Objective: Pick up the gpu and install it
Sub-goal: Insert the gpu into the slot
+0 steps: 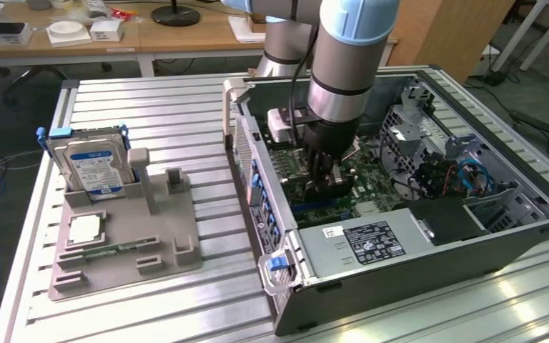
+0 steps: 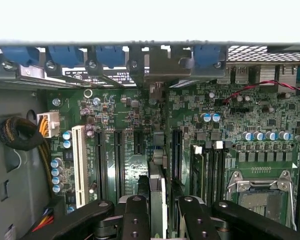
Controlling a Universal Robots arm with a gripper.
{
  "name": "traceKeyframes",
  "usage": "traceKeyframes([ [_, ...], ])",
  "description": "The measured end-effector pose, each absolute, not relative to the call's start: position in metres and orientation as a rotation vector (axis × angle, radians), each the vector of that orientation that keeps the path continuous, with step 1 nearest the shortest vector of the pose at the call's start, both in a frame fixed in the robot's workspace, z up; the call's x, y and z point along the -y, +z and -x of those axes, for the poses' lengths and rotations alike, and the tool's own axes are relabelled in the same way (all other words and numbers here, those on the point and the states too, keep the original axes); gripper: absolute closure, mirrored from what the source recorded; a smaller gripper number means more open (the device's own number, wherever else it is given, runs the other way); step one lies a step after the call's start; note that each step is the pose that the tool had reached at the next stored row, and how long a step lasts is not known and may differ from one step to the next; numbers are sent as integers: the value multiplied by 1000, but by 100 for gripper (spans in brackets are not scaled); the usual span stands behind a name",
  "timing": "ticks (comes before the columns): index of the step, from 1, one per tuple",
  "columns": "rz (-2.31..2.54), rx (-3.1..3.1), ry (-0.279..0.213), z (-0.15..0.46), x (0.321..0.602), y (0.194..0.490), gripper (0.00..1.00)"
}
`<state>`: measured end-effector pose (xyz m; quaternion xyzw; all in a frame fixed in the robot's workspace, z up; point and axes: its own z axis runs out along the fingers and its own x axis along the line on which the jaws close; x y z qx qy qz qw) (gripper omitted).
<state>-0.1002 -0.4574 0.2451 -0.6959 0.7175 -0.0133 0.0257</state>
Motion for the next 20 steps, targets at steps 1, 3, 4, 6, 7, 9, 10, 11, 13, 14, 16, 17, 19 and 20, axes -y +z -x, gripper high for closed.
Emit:
traceKeyframes([
  [1, 2152, -2218, -41, 100, 457, 245, 73],
  [3, 2151, -2217, -41, 100, 457, 244, 73],
  [4, 2151, -2217, -41, 100, 457, 244, 73],
  [6, 2151, -2217, -40, 100, 457, 245, 73],
  [7, 2150, -2216, -40, 100, 457, 249, 73],
  [9, 2151, -2217, -41, 100, 457, 255, 73],
  [10, 2151, -2217, -41, 100, 457, 255, 73],
  [11, 2151, -2217, -41, 100, 457, 255, 73],
  [13, 2151, -2217, -41, 100, 457, 255, 73],
  [14, 2151, -2218, -41, 100, 457, 255, 73],
  [16, 2140, -2229, -41, 100, 457, 255, 73],
  [17, 2135, -2234, -42, 100, 457, 254, 73],
  [19, 2134, -2235, -41, 100, 457, 254, 73],
  [20, 2134, -2235, -41, 101, 457, 254, 73],
])
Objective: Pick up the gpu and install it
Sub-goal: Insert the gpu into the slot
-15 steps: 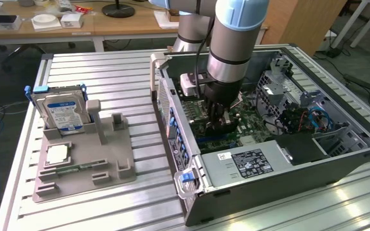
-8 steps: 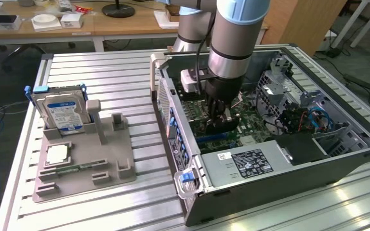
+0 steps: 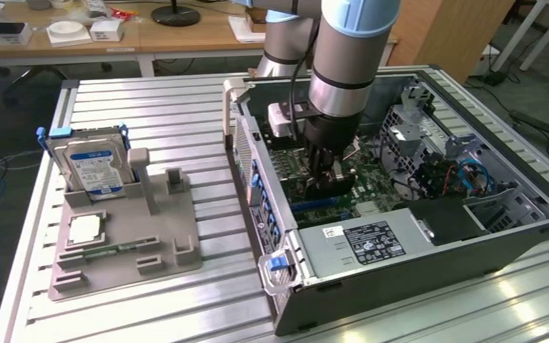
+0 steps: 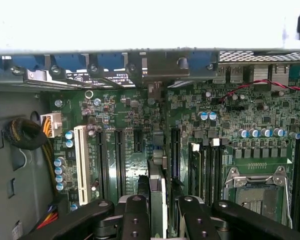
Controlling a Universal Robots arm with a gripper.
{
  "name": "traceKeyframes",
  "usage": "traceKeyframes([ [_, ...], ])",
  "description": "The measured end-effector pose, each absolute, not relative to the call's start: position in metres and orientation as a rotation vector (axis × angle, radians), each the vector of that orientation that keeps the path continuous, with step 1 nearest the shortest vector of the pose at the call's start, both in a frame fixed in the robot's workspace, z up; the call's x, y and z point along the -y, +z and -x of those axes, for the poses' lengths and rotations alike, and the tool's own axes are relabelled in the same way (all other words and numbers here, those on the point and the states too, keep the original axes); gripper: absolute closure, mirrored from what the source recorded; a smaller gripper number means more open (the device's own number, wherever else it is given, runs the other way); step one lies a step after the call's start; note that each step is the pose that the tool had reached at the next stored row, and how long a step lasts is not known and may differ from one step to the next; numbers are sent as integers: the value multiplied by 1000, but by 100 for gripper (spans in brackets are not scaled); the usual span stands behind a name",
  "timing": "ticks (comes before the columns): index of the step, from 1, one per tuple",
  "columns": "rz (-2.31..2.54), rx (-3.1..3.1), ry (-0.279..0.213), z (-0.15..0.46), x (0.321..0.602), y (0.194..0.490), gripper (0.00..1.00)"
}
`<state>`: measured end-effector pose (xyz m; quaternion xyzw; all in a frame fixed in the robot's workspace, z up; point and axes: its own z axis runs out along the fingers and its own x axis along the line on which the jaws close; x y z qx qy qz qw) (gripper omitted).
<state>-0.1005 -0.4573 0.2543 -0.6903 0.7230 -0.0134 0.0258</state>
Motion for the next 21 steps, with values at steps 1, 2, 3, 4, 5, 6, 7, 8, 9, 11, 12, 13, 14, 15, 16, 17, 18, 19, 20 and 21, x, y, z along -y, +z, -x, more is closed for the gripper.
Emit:
traceKeyframes([
  [1, 2134, -2235, -41, 100, 457, 254, 73],
  [2, 2134, -2235, -41, 100, 457, 254, 73],
  [3, 2134, -2235, -41, 100, 457, 254, 73],
  [4, 2134, -2234, -41, 100, 457, 254, 73],
  [5, 2134, -2235, -41, 100, 457, 254, 73],
  [6, 2134, -2234, -41, 100, 457, 254, 73],
  [7, 2134, -2234, -41, 100, 457, 253, 73],
  [8, 2134, -2234, -41, 100, 457, 253, 73],
  [9, 2134, -2234, -42, 100, 457, 252, 73],
  [11, 2134, -2234, -41, 100, 457, 249, 73],
  [12, 2134, -2235, -42, 100, 457, 248, 73],
  [13, 2134, -2235, -42, 101, 457, 248, 73],
  [14, 2134, -2235, -42, 101, 457, 247, 73],
  [15, 2134, -2235, -42, 101, 457, 247, 73],
  [16, 2134, -2235, -41, 101, 457, 247, 73],
  [17, 2134, -2235, -41, 100, 457, 247, 73],
  [18, 2134, -2235, -41, 101, 457, 247, 73],
  [19, 2133, -2235, -41, 101, 457, 247, 73],
  [20, 2132, -2235, -41, 100, 457, 247, 73],
  [21, 2132, -2235, -41, 100, 457, 247, 73],
])
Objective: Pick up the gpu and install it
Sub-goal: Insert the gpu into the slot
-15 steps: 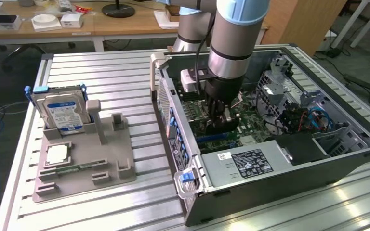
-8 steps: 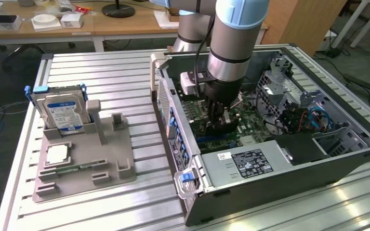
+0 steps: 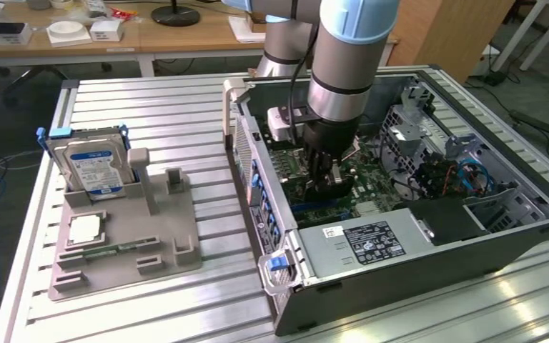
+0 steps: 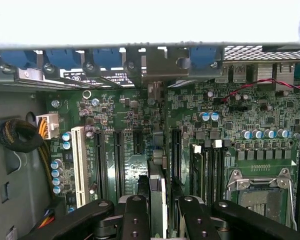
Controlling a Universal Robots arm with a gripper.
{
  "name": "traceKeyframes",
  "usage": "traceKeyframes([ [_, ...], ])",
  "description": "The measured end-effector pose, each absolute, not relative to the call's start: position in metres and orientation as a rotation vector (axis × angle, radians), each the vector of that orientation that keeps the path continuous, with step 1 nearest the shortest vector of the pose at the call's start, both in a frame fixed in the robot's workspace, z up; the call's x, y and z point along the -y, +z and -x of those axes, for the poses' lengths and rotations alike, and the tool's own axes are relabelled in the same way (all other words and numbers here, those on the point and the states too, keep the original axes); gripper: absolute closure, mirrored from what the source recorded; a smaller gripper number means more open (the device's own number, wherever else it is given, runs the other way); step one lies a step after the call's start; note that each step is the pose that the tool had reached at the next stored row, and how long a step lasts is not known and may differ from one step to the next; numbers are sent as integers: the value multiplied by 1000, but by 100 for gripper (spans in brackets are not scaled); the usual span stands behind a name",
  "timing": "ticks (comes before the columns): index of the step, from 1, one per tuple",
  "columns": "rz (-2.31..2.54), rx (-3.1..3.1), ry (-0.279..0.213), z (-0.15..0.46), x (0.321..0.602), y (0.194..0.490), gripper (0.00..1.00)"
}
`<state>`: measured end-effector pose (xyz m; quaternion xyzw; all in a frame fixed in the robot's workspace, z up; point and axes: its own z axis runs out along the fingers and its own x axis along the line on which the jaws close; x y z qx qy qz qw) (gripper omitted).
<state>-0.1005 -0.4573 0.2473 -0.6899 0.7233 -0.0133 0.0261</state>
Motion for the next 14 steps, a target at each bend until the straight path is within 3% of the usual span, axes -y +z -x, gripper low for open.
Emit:
traceKeyframes([
  [14, 2119, -2248, -42, 101, 458, 249, 73],
])
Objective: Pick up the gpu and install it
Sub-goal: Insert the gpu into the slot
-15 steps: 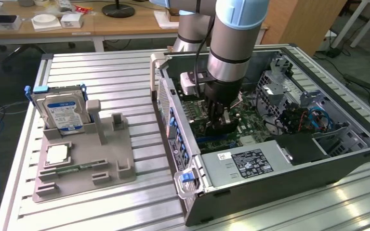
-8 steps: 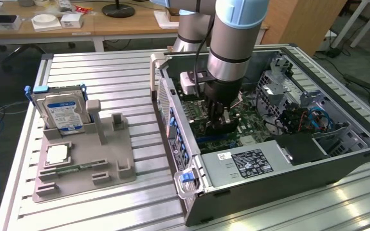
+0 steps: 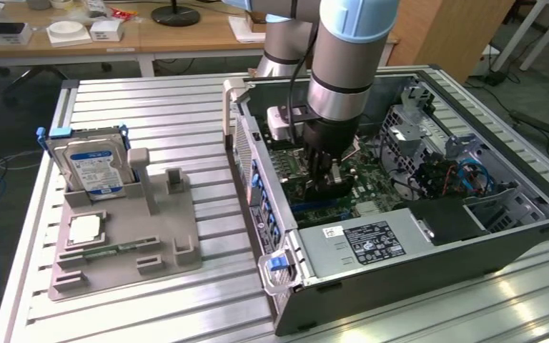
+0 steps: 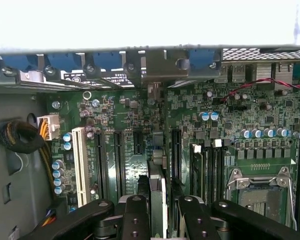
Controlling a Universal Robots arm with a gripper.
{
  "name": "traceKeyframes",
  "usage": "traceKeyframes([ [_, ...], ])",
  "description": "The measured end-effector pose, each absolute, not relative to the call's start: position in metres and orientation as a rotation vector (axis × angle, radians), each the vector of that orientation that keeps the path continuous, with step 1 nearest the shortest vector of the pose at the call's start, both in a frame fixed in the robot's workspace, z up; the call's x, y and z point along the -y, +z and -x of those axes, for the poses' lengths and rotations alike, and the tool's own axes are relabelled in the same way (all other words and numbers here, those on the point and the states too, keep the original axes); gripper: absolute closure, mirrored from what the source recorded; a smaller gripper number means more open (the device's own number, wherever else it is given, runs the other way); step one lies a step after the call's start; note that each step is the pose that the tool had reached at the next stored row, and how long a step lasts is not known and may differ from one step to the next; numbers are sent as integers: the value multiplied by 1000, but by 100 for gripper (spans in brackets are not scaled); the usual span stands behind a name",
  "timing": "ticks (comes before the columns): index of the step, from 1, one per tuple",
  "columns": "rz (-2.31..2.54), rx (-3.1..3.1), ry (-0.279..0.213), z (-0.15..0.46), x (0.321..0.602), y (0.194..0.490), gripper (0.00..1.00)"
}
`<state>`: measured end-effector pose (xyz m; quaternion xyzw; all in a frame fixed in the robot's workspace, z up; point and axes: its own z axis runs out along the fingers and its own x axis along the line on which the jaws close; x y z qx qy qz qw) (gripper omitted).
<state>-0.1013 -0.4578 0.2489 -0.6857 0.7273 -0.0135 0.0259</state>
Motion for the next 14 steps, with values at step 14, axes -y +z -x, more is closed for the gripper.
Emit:
traceKeyframes([
  [14, 2110, -2257, -42, 101, 458, 246, 73],
])
